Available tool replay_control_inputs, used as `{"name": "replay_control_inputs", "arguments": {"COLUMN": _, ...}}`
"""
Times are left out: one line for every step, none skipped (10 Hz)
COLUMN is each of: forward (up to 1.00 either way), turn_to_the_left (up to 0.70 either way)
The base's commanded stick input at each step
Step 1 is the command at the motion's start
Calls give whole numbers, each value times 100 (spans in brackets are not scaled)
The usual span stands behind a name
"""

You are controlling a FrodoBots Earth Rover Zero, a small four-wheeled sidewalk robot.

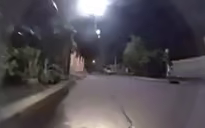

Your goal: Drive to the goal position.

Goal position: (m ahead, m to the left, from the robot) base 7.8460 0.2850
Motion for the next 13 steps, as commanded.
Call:
{"name": "replay_control_inputs", "arguments": {"forward": 70, "turn_to_the_left": 0}}
{"name": "replay_control_inputs", "arguments": {"forward": 70, "turn_to_the_left": 0}}
{"name": "replay_control_inputs", "arguments": {"forward": 70, "turn_to_the_left": 0}}
{"name": "replay_control_inputs", "arguments": {"forward": 70, "turn_to_the_left": 0}}
{"name": "replay_control_inputs", "arguments": {"forward": 70, "turn_to_the_left": 0}}
{"name": "replay_control_inputs", "arguments": {"forward": 70, "turn_to_the_left": 0}}
{"name": "replay_control_inputs", "arguments": {"forward": 70, "turn_to_the_left": 0}}
{"name": "replay_control_inputs", "arguments": {"forward": 70, "turn_to_the_left": 0}}
{"name": "replay_control_inputs", "arguments": {"forward": 70, "turn_to_the_left": 0}}
{"name": "replay_control_inputs", "arguments": {"forward": 70, "turn_to_the_left": 0}}
{"name": "replay_control_inputs", "arguments": {"forward": 70, "turn_to_the_left": 0}}
{"name": "replay_control_inputs", "arguments": {"forward": 70, "turn_to_the_left": 0}}
{"name": "replay_control_inputs", "arguments": {"forward": 70, "turn_to_the_left": 0}}
